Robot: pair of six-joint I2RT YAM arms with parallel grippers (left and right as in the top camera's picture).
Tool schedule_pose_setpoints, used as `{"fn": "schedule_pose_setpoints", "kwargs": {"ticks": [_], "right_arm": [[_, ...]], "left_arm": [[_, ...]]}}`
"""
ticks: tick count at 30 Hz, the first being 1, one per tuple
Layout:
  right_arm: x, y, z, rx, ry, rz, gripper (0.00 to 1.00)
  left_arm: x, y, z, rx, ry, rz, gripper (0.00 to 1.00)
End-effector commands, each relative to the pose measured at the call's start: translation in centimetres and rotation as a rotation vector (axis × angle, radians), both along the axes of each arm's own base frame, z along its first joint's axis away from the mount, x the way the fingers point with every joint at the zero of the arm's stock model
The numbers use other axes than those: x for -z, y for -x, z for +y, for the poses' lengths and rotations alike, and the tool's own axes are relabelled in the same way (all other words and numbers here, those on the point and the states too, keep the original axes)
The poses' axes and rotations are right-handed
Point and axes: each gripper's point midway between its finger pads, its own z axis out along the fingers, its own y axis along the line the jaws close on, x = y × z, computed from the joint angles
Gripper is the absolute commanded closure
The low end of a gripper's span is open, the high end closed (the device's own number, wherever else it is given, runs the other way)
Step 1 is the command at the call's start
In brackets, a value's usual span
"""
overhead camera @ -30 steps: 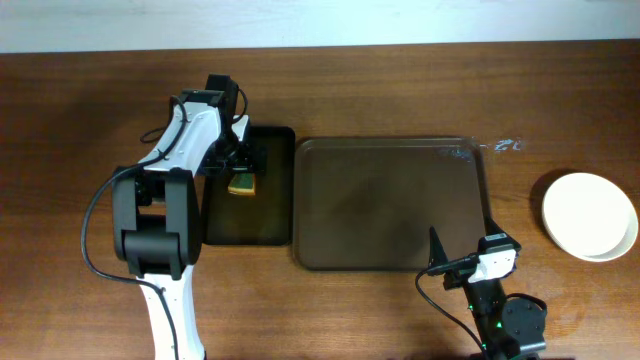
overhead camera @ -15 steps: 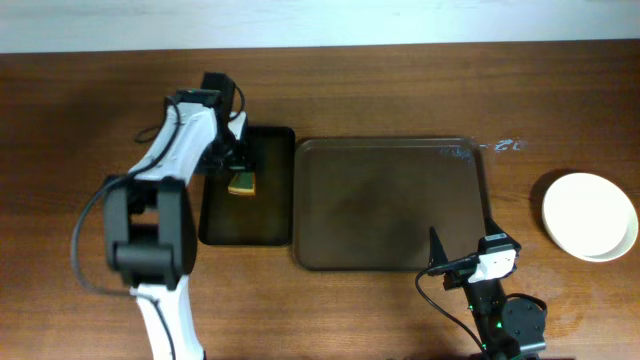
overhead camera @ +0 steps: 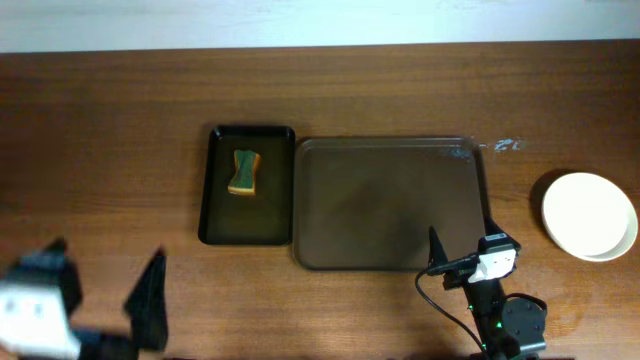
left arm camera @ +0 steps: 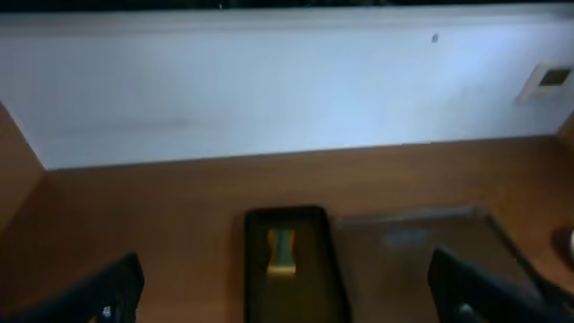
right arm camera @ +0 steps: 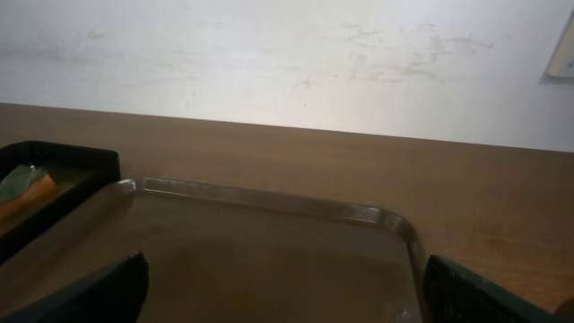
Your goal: Clean dirty plates on tray and stack at the side
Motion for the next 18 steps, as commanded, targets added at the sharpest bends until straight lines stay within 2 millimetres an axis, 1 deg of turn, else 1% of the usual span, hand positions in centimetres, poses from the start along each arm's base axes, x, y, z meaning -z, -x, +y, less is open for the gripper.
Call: {"fn": "schedule_pose_setpoints", "kwargs": {"ticks": [1, 2, 4, 6, 7, 9, 11, 12, 14, 15, 16, 18], "right_arm": [[0.2, 0.0, 0.1, -0.008, -0.006, 0.005, 0.02], [0.2, 0.0, 0.1, -0.008, -0.006, 0.005, 0.02], [0.2, 0.0, 0.1, -0.008, -0.006, 0.005, 0.02], [0.2, 0.0, 0.1, -0.008, -0.006, 0.005, 0.02], [0.2, 0.0, 0.1, -0.008, -0.006, 0.005, 0.02], [0.2, 0.0, 0.1, -0.008, -0.006, 0.005, 0.02], [0.2, 0.0, 0.1, -0.008, -0.006, 0.005, 0.02], [0.2, 0.0, 0.1, -0.008, -0.006, 0.005, 0.02], [0.2, 0.0, 0.1, -0.008, -0.006, 0.005, 0.02], [0.2, 0.0, 0.1, -0.008, -0.006, 0.005, 0.02], [0.2, 0.0, 0.1, -0.008, -0.006, 0.005, 0.02], [0.2, 0.0, 0.1, -0.008, -0.006, 0.005, 0.02]], "left_arm": [[3.0, 3.9, 1.0, -0.035, -0.032, 0.029, 0.0], [4.0, 4.7, 1.2, -0.051, -0.032, 0.03, 0.0], [5.4, 5.1, 1.4, -0.073, -0.031, 0.021, 0.0], [6.6, 4.3, 1.5, -0.09, -0.027, -0.024, 0.0], [6.8, 3.6, 1.5, -0.094, -0.024, -0.061, 0.0], [6.6, 1.5, 1.4, -0.097, -0.001, -0.197, 0.0], [5.4, -0.1, 1.2, -0.094, 0.033, -0.374, 0.0], [5.0, -0.6, 1.1, -0.087, 0.037, -0.432, 0.0], [3.9, -1.6, 0.7, -0.063, 0.045, -0.626, 0.0], [3.5, -1.8, 0.6, -0.054, 0.047, -0.707, 0.0], [3.4, -2.0, 0.4, -0.041, 0.048, -0.78, 0.0], [3.9, -2.4, 0.2, -0.027, 0.06, -0.882, 0.0]]}}
